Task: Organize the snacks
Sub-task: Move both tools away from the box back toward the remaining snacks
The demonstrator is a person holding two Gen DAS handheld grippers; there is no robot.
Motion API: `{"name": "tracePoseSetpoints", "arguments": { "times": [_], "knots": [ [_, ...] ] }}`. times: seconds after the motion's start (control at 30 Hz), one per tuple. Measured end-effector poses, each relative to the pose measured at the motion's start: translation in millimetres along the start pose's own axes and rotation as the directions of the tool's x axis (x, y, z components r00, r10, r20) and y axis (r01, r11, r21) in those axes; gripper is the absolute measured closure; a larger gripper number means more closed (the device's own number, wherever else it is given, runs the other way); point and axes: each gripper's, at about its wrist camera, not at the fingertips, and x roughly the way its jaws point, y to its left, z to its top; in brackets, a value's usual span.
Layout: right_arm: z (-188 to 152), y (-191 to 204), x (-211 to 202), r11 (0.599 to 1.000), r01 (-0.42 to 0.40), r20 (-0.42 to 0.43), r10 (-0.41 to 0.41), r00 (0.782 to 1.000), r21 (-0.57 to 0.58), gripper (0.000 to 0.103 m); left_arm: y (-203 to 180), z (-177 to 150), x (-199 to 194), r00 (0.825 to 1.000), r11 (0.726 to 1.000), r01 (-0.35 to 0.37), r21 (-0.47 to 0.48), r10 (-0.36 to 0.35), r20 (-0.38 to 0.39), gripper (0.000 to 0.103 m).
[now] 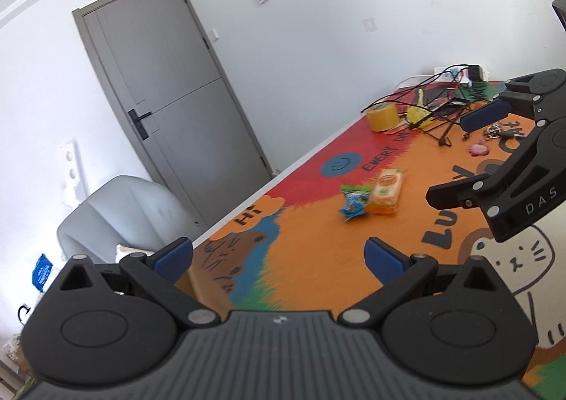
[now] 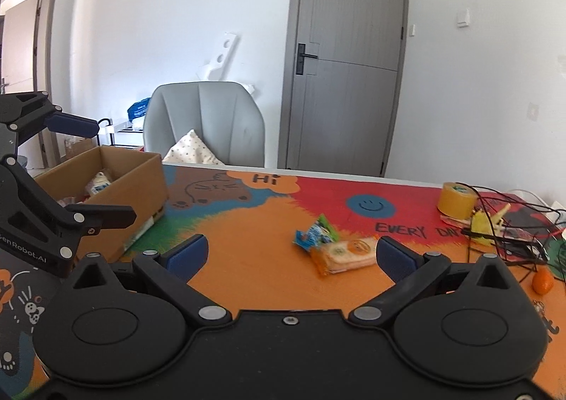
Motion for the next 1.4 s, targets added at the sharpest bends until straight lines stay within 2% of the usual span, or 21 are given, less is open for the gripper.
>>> {"name": "tracePoseSetpoints", "arguments": {
  "times": [0.3, 0.53, 0.77, 1.1, 1.23, 1.4],
  "knots": [
    [-13, -14, 4, 0.994, 0.1, -0.027, -0.099, 0.995, 0.041, 0.0, -21, 7, 28, 1.0, 0.999, 0.016, 0.029, -0.016, -0.012, 0.0],
    [-23, -26, 17, 0.99, 0.122, -0.048, -0.119, 0.992, 0.077, 0.0, -34, 11, 53, 0.999, 0.997, 0.027, 0.067, -0.025, -0.025, 0.0],
    [-31, -49, 30, 0.986, 0.127, -0.072, -0.12, 0.99, 0.105, 0.0, -39, 15, 80, 0.999, 0.998, 0.034, 0.051, -0.031, -0.043, 0.001],
    [-27, -68, 52, 0.99, 0.092, -0.103, -0.08, 0.991, 0.108, 0.022, -48, 31, 119, 0.996, 0.996, 0.078, 0.03, -0.077, -0.041, 0.003],
    [-22, -75, 65, 0.99, 0.06, -0.123, -0.044, 0.991, 0.124, 0.032, -51, 36, 132, 0.995, 0.994, 0.098, 0.043, -0.096, -0.039, 0.012],
    [-16, -79, 86, 0.99, 0.04, -0.15, -0.02, 0.988, 0.134, 0.036, -49, 38, 148, 0.995, 0.995, 0.095, 0.039, -0.094, -0.045, 0.017]
  ]
}}
